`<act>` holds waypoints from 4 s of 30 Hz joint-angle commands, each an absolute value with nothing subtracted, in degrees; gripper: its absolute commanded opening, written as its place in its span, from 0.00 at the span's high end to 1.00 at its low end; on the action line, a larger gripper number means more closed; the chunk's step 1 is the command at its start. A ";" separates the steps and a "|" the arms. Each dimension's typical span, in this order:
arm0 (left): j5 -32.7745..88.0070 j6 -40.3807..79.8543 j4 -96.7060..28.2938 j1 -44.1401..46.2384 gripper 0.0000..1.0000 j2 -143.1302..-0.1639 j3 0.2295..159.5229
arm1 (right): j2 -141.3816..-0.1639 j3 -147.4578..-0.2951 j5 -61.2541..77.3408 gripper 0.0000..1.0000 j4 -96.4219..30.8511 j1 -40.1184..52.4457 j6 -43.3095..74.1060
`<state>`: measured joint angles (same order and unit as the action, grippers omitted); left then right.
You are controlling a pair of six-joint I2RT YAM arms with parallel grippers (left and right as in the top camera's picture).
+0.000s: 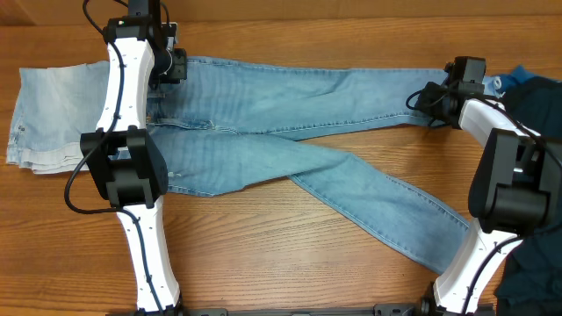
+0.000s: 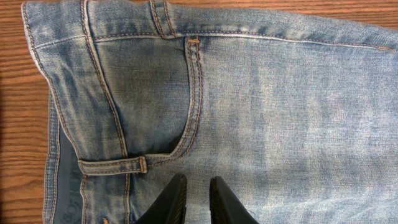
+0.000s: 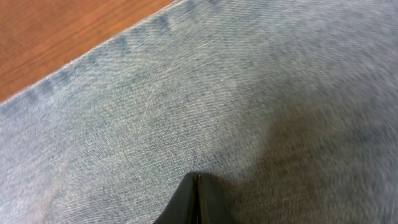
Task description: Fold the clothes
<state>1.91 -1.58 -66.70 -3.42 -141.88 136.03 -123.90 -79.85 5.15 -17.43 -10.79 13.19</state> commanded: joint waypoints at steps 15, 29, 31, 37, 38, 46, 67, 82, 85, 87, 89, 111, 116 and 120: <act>8.88 -0.78 -59.59 -3.38 0.96 -143.15 135.24 | -126.98 -99.35 7.88 0.96 -40.01 -8.32 0.58; 8.60 1.54 -38.02 -3.31 0.96 -143.15 110.98 | -129.38 -98.19 7.62 0.96 -40.16 -6.96 -0.47; 8.62 1.78 -35.18 -3.29 0.96 -143.15 108.77 | -130.80 -97.60 7.62 0.96 -41.85 -6.96 -0.45; 8.58 1.74 -29.89 -3.73 0.96 -143.15 106.21 | -132.99 -94.96 3.16 0.96 -48.88 -7.14 1.67; 8.43 1.72 -28.67 -3.77 0.96 -143.15 106.21 | -132.99 -94.96 0.45 0.96 -52.58 -7.14 2.37; 2.63 1.23 -23.62 -4.64 0.96 -143.15 106.21 | -132.99 -94.98 -2.09 0.96 -58.28 -7.14 3.90; 3.01 1.30 -16.56 -9.19 0.96 -145.82 110.96 | -132.99 -95.42 6.57 0.83 -50.57 -6.79 12.23; 4.01 10.87 -77.17 -6.94 0.00 -122.32 162.56 | -118.61 -132.00 6.57 0.28 -89.25 -10.94 12.27; 4.01 12.05 -85.38 -6.39 0.00 -117.34 162.56 | -114.61 -132.00 6.55 0.23 -92.92 -10.87 12.73; 4.05 12.51 -91.26 -5.89 0.00 -115.52 162.56 | -112.16 -132.00 6.55 0.21 -95.20 -10.85 13.67; 3.88 12.47 -96.79 -5.17 0.00 -114.96 162.47 | -108.47 -131.44 7.18 0.20 -97.06 -10.85 14.09; 1.56 11.97 -75.42 -2.55 0.00 -115.18 123.24 | -78.17 -67.81 6.04 0.19 -85.67 -17.43 19.25; 1.54 11.79 -74.83 -2.55 0.00 -115.18 123.15 | -82.48 -63.68 13.85 0.96 -84.38 -17.32 19.62; 1.52 11.81 -74.72 -2.59 0.00 -115.18 123.13 | -82.48 -53.82 14.28 0.96 -75.57 -17.32 25.47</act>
<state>1.41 11.90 -74.96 -2.70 -115.55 123.33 -82.67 -58.48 12.88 -78.67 -17.21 21.43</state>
